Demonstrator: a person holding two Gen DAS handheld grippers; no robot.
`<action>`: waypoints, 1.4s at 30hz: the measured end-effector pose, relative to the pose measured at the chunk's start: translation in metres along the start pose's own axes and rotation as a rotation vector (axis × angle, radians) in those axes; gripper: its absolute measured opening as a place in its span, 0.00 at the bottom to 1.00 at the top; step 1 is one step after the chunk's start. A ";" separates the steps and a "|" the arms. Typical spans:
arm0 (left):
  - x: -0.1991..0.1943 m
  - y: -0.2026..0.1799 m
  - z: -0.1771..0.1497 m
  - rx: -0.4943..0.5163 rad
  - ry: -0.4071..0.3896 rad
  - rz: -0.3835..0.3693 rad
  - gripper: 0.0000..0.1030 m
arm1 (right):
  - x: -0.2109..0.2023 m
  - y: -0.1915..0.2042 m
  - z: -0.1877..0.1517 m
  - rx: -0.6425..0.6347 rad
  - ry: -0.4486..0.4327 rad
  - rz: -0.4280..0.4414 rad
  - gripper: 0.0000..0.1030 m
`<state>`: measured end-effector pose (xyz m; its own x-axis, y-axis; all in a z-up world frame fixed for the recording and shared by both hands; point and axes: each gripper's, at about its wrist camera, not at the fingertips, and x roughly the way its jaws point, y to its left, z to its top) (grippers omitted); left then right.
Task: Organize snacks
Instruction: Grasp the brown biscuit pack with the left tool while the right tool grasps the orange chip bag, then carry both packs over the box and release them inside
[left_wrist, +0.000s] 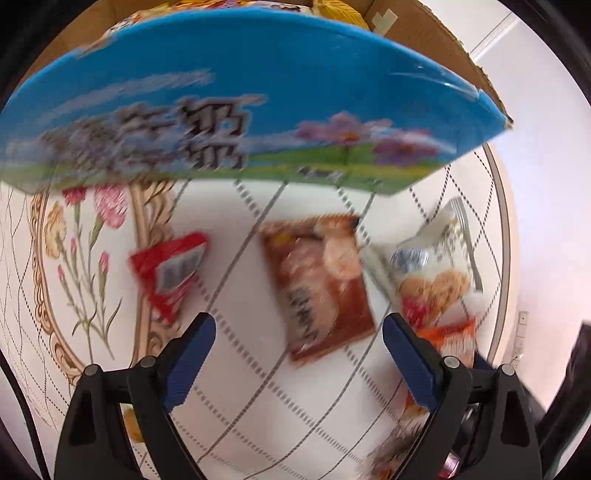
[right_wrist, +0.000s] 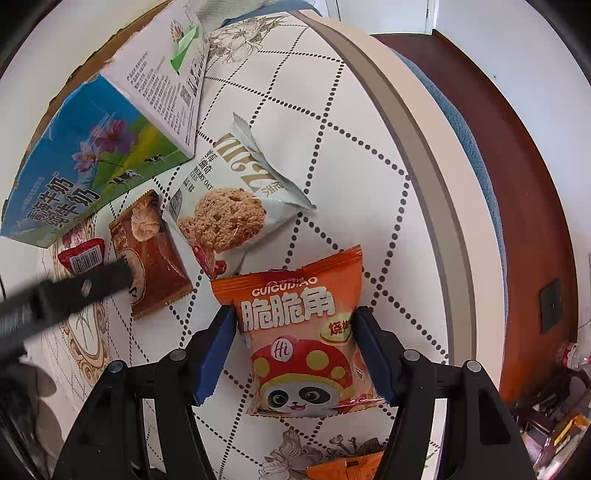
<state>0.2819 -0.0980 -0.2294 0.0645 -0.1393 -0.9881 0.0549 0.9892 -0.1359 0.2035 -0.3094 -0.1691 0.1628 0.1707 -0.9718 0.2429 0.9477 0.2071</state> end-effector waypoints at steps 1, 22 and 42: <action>0.006 -0.011 0.004 0.008 0.003 0.012 0.91 | -0.001 -0.001 0.000 0.000 -0.002 -0.003 0.66; 0.031 0.002 -0.093 0.155 0.022 0.013 0.57 | 0.012 0.025 -0.031 -0.071 0.018 -0.001 0.66; 0.040 0.098 -0.052 -0.030 0.096 -0.167 0.61 | 0.013 0.067 -0.066 -0.177 0.149 0.016 0.78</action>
<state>0.2377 -0.0046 -0.2864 -0.0381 -0.2980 -0.9538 0.0271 0.9538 -0.2991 0.1591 -0.2262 -0.1751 0.0189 0.2117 -0.9771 0.0674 0.9748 0.2125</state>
